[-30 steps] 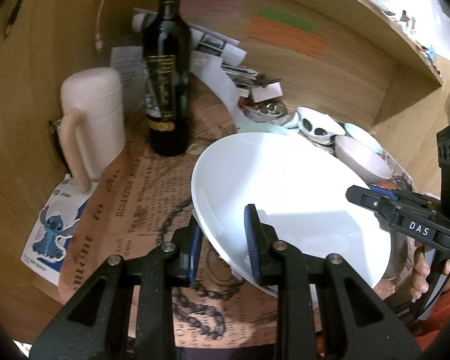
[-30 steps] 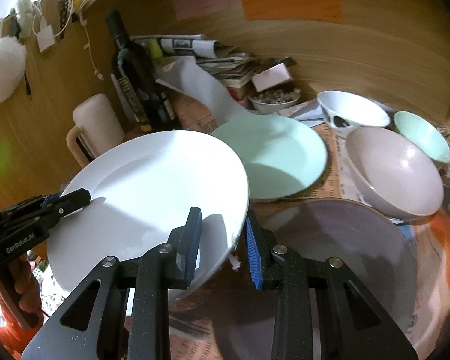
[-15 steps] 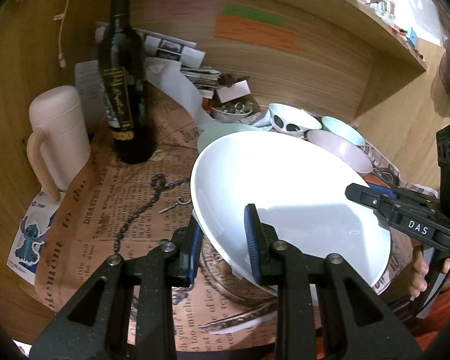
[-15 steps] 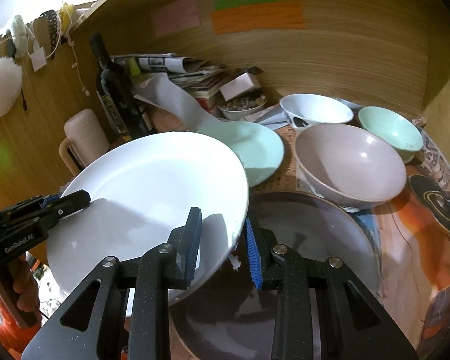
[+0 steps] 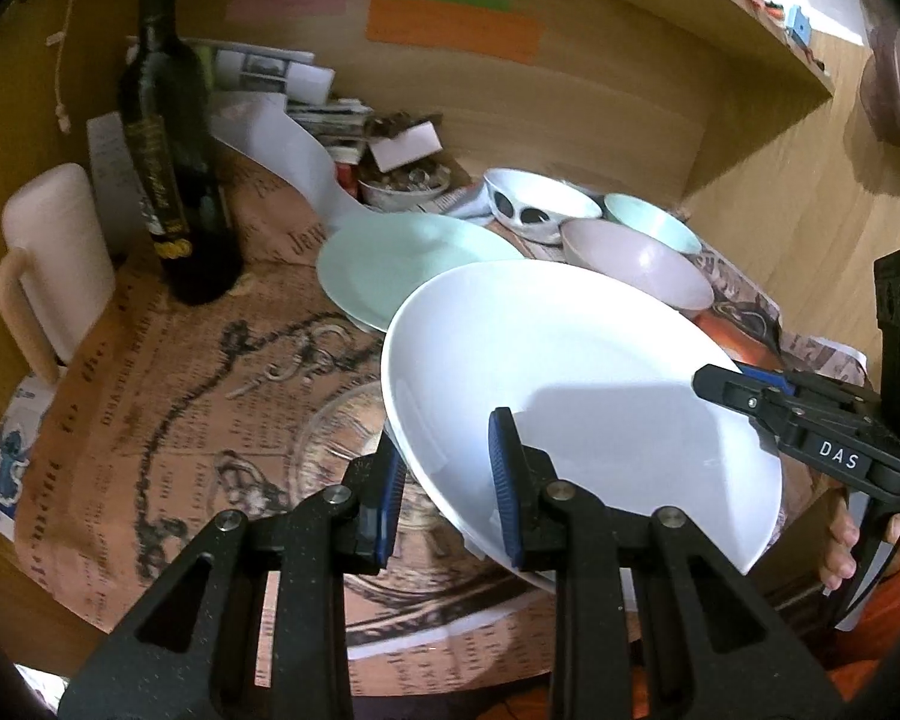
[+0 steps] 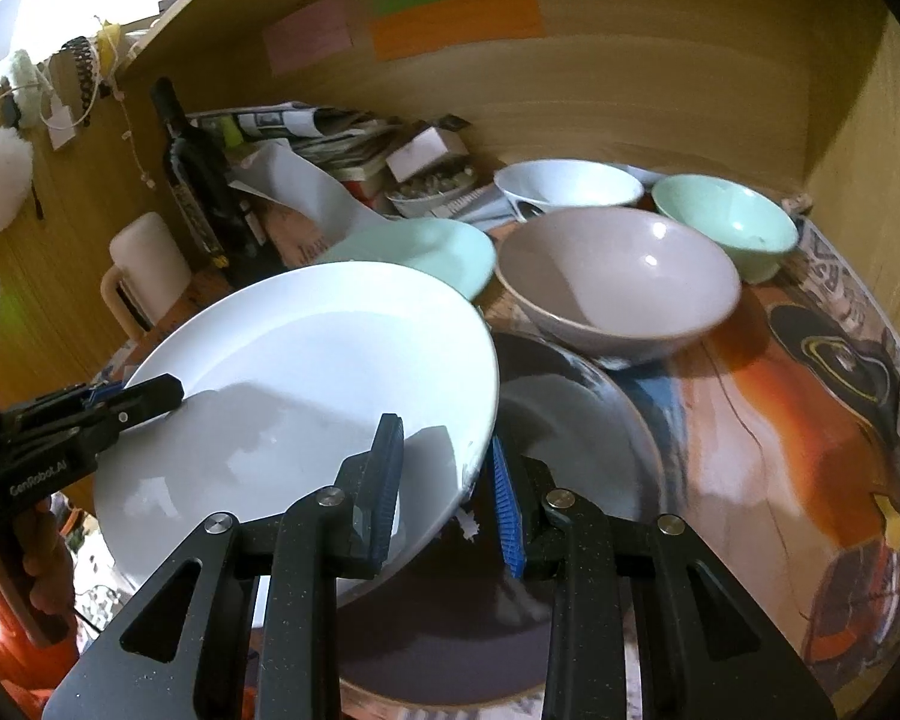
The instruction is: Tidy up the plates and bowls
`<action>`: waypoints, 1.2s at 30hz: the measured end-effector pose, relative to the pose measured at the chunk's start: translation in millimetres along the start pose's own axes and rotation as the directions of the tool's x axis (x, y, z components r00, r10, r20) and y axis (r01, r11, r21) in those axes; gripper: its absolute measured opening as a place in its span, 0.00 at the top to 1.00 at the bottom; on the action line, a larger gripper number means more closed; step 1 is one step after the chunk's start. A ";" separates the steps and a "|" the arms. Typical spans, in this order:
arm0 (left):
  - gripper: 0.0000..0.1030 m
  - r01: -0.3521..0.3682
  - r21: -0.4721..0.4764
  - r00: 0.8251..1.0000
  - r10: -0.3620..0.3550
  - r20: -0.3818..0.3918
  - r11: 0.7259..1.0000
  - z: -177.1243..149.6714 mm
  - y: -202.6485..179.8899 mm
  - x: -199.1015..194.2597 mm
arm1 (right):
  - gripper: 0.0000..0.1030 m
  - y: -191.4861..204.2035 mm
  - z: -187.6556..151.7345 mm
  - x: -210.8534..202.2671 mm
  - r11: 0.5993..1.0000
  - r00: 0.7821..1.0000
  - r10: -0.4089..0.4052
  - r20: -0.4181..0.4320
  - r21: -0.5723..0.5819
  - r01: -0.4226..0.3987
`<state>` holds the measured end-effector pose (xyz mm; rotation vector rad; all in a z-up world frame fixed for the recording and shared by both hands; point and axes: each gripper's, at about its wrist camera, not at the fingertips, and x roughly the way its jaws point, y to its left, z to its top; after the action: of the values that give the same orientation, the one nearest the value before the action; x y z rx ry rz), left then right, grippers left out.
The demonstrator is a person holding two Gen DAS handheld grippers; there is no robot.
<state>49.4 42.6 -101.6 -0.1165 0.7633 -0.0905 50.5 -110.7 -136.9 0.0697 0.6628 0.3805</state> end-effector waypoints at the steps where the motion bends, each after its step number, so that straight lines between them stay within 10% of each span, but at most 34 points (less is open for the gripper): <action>1: 0.73 0.004 0.001 1.000 -0.004 -0.008 1.000 -1.0 -3.9 3.6 | 0.75 -2.3 -1.5 -0.5 1.000 1.000 -0.002 -0.004 0.003 0.002; 36: 0.70 0.044 0.037 0.993 -0.040 -0.110 0.998 -16.4 -37.7 54.8 | 0.75 -50.5 -22.6 -0.7 0.998 0.997 -0.029 -0.073 0.054 0.033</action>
<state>76.0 -2.7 -145.6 -0.0906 0.8679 -0.1525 52.5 -159.2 -163.5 0.0982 0.7448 0.3360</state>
